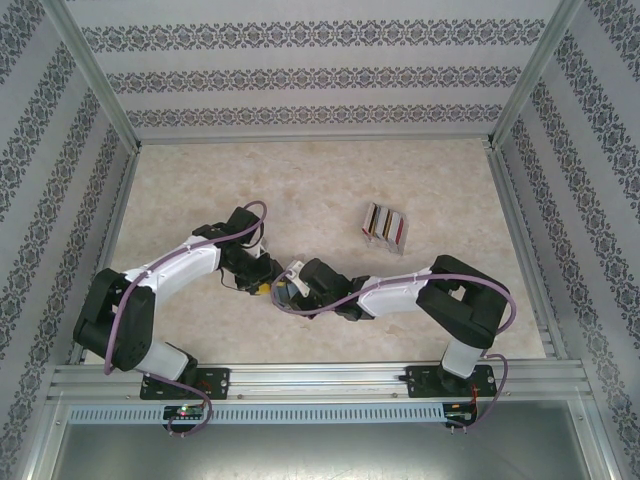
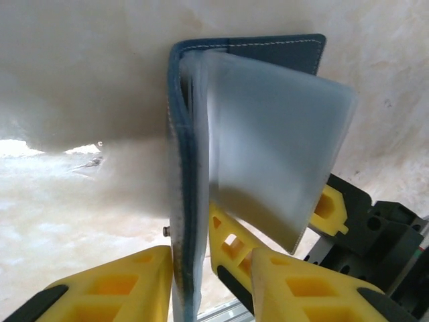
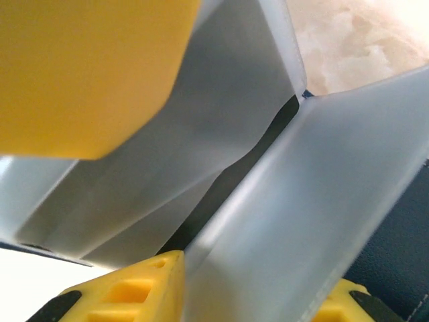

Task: Put the credit cards into the card holder
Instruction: Close the card holder at the center of the table.

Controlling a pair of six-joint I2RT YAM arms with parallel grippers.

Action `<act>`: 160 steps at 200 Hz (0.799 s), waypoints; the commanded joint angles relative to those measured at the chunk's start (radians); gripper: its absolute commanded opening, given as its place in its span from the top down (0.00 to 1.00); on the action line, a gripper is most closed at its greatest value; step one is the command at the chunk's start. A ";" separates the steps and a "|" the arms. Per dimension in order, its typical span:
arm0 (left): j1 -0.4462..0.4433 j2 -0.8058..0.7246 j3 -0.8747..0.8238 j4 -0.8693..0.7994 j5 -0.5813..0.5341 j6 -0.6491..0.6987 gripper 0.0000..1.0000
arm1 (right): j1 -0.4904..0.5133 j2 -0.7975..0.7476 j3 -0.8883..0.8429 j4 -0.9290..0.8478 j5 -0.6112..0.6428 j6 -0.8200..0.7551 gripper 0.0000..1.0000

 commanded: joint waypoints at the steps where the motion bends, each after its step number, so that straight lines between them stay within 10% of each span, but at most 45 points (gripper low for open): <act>1: -0.013 0.013 0.035 0.051 0.044 0.008 0.66 | -0.008 0.017 -0.007 0.046 -0.058 0.041 0.67; 77: -0.052 0.104 0.114 0.027 -0.008 0.035 0.81 | -0.140 -0.058 -0.041 0.048 -0.266 0.214 0.52; 160: -0.081 0.115 0.160 0.048 -0.017 -0.022 0.73 | -0.283 -0.150 -0.110 0.049 -0.386 0.552 0.47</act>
